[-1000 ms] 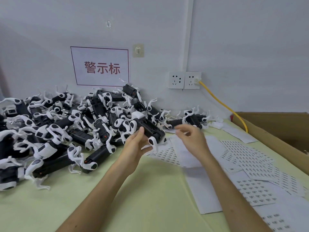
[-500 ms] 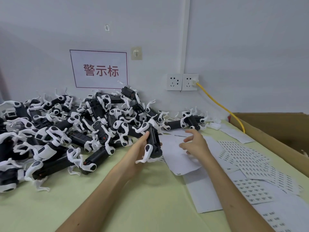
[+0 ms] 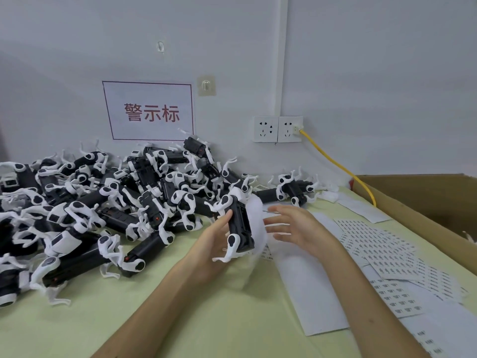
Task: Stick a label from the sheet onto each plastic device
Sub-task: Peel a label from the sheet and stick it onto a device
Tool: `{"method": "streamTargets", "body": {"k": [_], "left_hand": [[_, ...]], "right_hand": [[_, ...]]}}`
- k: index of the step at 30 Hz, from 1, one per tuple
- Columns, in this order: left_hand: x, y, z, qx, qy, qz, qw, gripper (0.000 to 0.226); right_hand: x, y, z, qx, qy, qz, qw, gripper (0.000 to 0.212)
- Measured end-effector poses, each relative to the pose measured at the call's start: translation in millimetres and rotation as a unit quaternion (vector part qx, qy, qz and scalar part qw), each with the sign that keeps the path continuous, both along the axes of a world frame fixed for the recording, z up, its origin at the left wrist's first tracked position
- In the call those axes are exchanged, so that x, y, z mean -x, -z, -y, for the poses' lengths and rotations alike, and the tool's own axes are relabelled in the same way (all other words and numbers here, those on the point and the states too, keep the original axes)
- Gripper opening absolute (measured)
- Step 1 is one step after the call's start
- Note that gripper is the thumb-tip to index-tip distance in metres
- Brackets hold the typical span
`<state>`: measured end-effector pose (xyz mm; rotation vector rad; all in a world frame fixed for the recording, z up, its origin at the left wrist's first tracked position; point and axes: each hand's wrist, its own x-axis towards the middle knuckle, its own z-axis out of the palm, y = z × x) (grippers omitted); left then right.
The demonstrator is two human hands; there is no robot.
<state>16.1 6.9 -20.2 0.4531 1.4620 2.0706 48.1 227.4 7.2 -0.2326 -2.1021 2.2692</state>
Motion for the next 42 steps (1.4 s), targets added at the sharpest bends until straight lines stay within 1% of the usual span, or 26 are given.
{"method": "streamTargets", "body": {"k": [2,4,5,6,8,9,11,12,14,16,18,20,21,22,24,25,26,27,29,33,35,38,42], "left_hand": [[-0.4,0.3,1.6,-0.037,0.014,0.015,0.999,0.054],[2.3,1.3,2.5,-0.099,0.034,0.03,0.994,0.053],[3.6,1.2,3.0,-0.134,0.043,0.038,0.989,0.052],[5.0,1.1,4.0,-0.16,0.044,0.043,0.985,0.05],[9.7,3.4,6.2,-0.189,0.033,0.041,0.98,0.053],[12.6,4.9,7.3,-0.194,0.028,0.037,0.98,0.056],[16.2,6.5,8.5,-0.198,0.022,0.03,0.979,0.059],[16.3,6.2,8.2,-0.198,0.018,0.027,0.98,0.059],[14.5,4.6,7.1,-0.193,0.012,0.021,0.981,0.059],[10.7,1.6,6.9,-0.194,0.021,0.013,0.981,0.056],[6.4,-2.1,7.3,-0.182,0.019,0.012,0.983,0.054],[2.0,-4.6,6.0,-0.149,0.021,0.007,0.989,0.051],[0.0,-5.0,5.3,-0.134,0.024,0.004,0.991,0.05],[-1.4,-5.2,4.9,-0.125,0.026,0.006,0.992,0.05],[-2.6,-4.7,4.7,-0.122,0.024,0.011,0.992,0.051],[-2.9,-4.6,4.2,-0.121,0.019,0.014,0.992,0.051],[-3.0,-4.5,3.5,-0.122,0.013,0.014,0.992,0.052],[-2.5,-4.3,2.7,-0.125,0.007,0.013,0.992,0.052],[-0.9,-3.4,2.7,-0.132,-0.006,0.014,0.991,0.052],[-0.8,-5.0,6.4,-0.126,0.002,-0.003,0.992,0.054],[-1.3,-6.7,6.4,-0.143,0.001,-0.001,0.99,0.052],[-2.9,-8.3,5.4,-0.156,-0.009,0.003,0.988,0.052],[-7.0,-9.4,4.9,-0.141,0.003,-0.004,0.99,0.053]], "right_hand": [[-1.9,-0.2,4.9,-0.073,-0.054,-0.028,0.995,0.022],[-1.9,2.7,14.8,-0.154,-0.056,-0.057,0.985,0.022],[-1.7,4.2,20.4,-0.171,-0.046,-0.064,0.982,0.026],[-2.4,5.2,25.6,-0.171,-0.033,-0.067,0.982,0.033],[-3.0,7.2,32.2,-0.117,-0.003,-0.047,0.992,0.045],[-2.6,8.0,33.5,-0.092,0.006,-0.027,0.995,0.046],[-1.8,8.6,33.2,-0.081,0.003,-0.004,0.997,0.036],[-0.8,9.3,32.9,-0.087,0.001,-0.015,0.996,0.028],[1.9,10.2,31.6,-0.093,0.03,-0.058,0.994,0.013],[2.9,9.2,29.0,-0.079,0.069,-0.094,0.99,0.007],[3.6,7.5,28.0,-0.061,0.088,-0.121,0.987,0.009],[4.7,7.7,28.6,-0.047,0.115,-0.144,0.982,0.008],[5.4,8.1,29.3,-0.047,0.133,-0.154,0.978,0.01],[6.1,8.5,30.7,-0.059,0.157,-0.16,0.973,0.017],[6.2,10.4,33.8,-0.135,0.208,-0.178,0.952,0.035],[5.8,11.2,34.8,-0.183,0.222,-0.197,0.937,0.04],[5.3,12.0,35.6,-0.228,0.225,-0.223,0.921,0.039],[4.9,12.3,35.9,-0.265,0.216,-0.25,0.906,0.033],[3.5,11.1,37.2,-0.302,0.176,-0.283,0.893,0.021],[2.4,11.8,39.5,-0.286,0.091,-0.277,0.913,0.017],[2.7,14.4,40.4,-0.288,0.07,-0.27,0.916,0.017],[4.4,16.4,40.6,-0.294,0.071,-0.276,0.912,0.018],[4.5,16.0,41.1,-0.264,0.082,-0.28,0.919,0.019]]}}
